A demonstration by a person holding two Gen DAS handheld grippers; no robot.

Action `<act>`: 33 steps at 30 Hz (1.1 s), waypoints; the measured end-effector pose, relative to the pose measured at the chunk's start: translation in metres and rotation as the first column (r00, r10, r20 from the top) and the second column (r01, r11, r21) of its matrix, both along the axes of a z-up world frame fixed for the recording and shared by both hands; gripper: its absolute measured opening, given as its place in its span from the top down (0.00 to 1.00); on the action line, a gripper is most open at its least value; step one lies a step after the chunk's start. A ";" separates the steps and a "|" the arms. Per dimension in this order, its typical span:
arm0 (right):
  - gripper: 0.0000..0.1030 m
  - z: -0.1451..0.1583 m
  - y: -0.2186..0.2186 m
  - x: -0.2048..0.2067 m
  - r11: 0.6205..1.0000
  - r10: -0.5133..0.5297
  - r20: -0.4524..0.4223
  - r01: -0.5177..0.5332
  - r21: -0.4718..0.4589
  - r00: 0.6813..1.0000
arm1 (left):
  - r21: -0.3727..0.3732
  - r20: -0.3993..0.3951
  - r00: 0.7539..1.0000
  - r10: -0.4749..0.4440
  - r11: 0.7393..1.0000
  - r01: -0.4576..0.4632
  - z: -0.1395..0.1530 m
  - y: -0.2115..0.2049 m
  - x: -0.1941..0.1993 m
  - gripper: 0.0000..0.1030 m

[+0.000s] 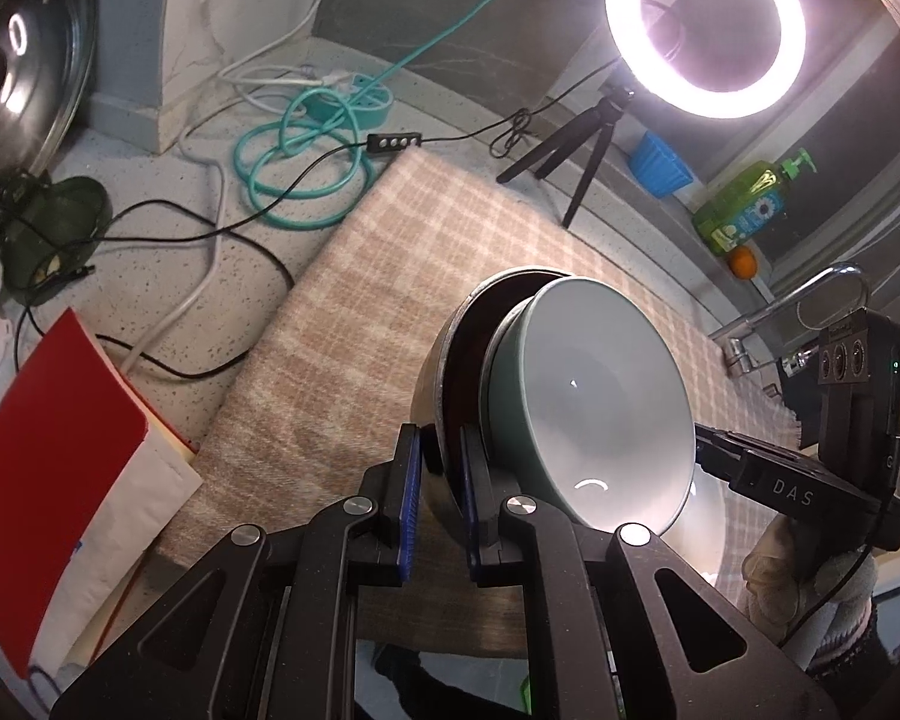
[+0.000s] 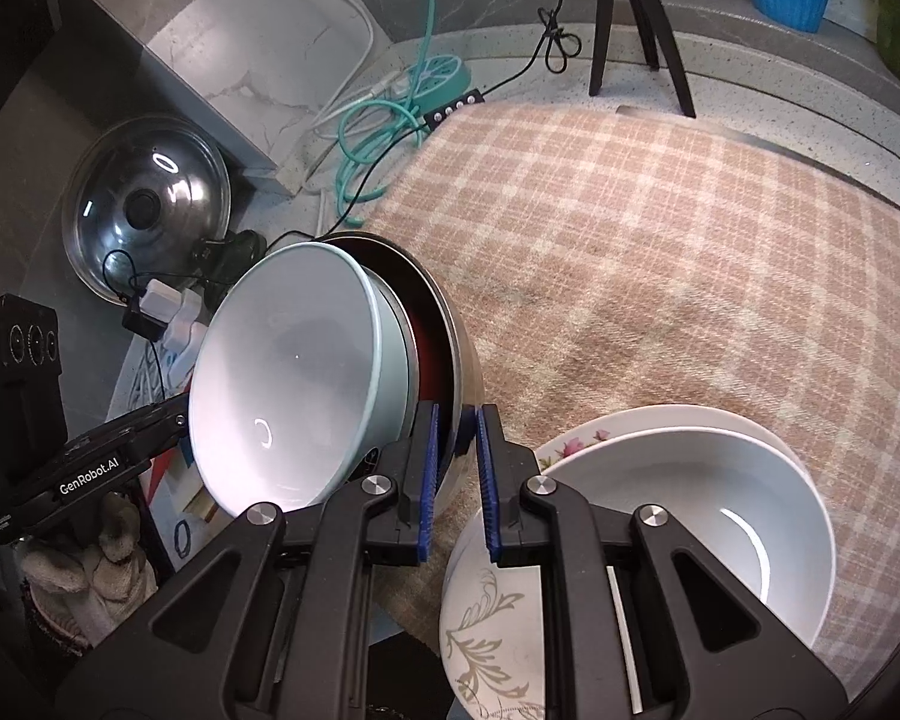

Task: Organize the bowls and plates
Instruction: 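Lift the nested bowl stack and carry it over the plate stack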

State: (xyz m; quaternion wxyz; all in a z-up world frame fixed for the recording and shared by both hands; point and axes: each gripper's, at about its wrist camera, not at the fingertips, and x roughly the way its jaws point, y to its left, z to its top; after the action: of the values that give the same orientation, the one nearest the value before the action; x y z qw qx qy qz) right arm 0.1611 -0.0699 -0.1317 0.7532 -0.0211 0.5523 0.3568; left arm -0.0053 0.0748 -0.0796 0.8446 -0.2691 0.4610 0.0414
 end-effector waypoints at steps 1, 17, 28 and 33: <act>0.87 0.003 -0.003 -0.001 1.000 -0.004 0.004 0.004 0.004 1.000 | 0.002 0.008 1.000 -0.006 1.000 0.006 0.004 -0.003 0.000 0.92; 0.87 0.033 -0.097 -0.008 0.991 -0.133 0.020 0.132 0.027 0.991 | -0.003 0.052 0.985 -0.167 0.986 0.167 0.025 -0.079 0.020 0.91; 0.87 0.017 -0.145 -0.016 0.980 -0.198 -0.019 0.198 0.008 0.980 | -0.014 0.008 0.972 -0.233 0.972 0.233 0.014 -0.120 0.025 0.91; 0.87 0.009 -0.160 -0.020 0.978 -0.209 -0.035 0.209 0.000 0.977 | -0.018 -0.008 0.969 -0.245 0.969 0.245 0.009 -0.131 0.025 0.91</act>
State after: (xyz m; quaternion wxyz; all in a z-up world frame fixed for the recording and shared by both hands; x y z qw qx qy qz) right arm 0.1413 -0.2297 -0.1231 0.7767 0.0450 0.5638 0.2771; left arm 0.0202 -0.0565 -0.0706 0.8386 -0.2170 0.4954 -0.0658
